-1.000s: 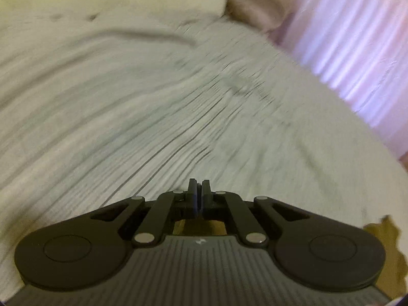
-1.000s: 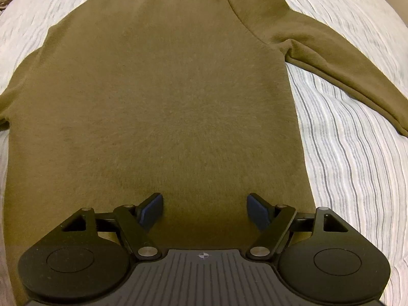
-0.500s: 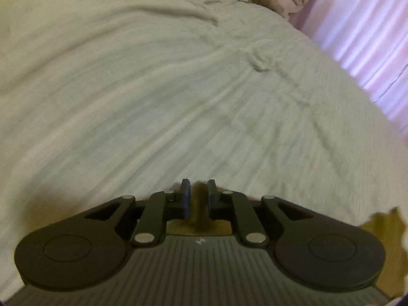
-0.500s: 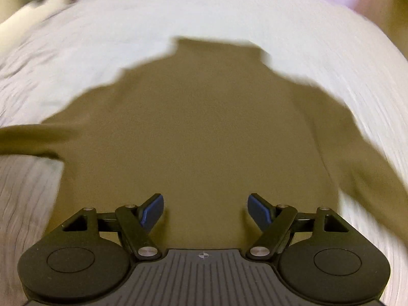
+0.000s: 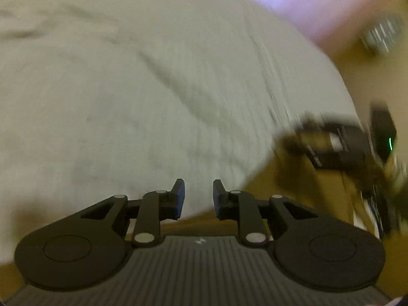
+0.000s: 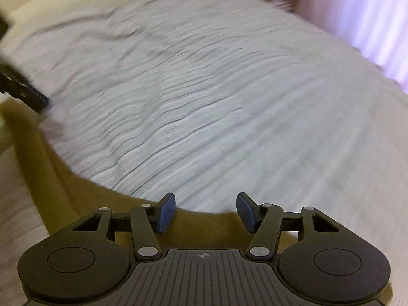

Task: Fold clothes

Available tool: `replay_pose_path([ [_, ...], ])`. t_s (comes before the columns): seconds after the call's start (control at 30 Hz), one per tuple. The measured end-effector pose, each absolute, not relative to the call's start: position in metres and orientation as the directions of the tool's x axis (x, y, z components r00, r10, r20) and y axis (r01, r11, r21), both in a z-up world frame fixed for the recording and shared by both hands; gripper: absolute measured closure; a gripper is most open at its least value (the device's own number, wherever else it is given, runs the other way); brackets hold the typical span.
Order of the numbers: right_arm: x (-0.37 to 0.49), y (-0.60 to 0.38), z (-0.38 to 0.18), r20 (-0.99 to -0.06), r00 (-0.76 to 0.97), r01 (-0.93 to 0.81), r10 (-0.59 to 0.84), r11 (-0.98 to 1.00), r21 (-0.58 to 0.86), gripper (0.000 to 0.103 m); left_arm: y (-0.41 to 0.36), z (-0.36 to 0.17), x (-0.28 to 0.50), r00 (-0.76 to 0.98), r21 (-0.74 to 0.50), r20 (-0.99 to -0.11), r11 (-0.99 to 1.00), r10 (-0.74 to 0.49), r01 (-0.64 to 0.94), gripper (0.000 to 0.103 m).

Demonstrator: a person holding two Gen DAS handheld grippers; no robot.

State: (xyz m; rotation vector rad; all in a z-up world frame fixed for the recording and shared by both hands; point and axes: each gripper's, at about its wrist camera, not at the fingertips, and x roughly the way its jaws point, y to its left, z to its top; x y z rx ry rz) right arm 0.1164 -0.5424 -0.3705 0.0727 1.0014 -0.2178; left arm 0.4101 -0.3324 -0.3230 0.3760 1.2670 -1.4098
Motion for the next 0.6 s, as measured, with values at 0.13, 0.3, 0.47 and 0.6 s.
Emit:
replay_pose_path([
  [0.13, 0.131, -0.546, -0.383, -0.871, 0.487, 0.058, -0.059, 0.998, -0.034, 0.045, -0.359, -0.349, 0.392, -0.378, -0.460, -0.837, 0.135, -0.396, 0.878, 0.085],
  [0.3, 0.146, -0.544, -0.402, -0.898, 0.436, -0.091, 0.058, 0.996, 0.020, 0.045, -0.362, -0.367, 0.374, -0.444, -0.490, -0.835, 0.073, -0.324, 0.869, 0.084],
  [0.47, 0.148, -0.542, -0.415, -0.896, 0.434, -0.132, 0.087, 0.991, 0.032, 0.101, -0.361, -0.370, 0.355, -0.367, -0.395, -0.868, 0.015, -0.335, 0.919, 0.103],
  [0.6, 0.138, -0.543, -0.410, -0.861, 0.505, -0.111, 0.067, 0.994, 0.012, 0.101, -0.354, -0.360, 0.351, -0.308, -0.336, -0.860, -0.002, -0.406, 0.942, 0.103],
])
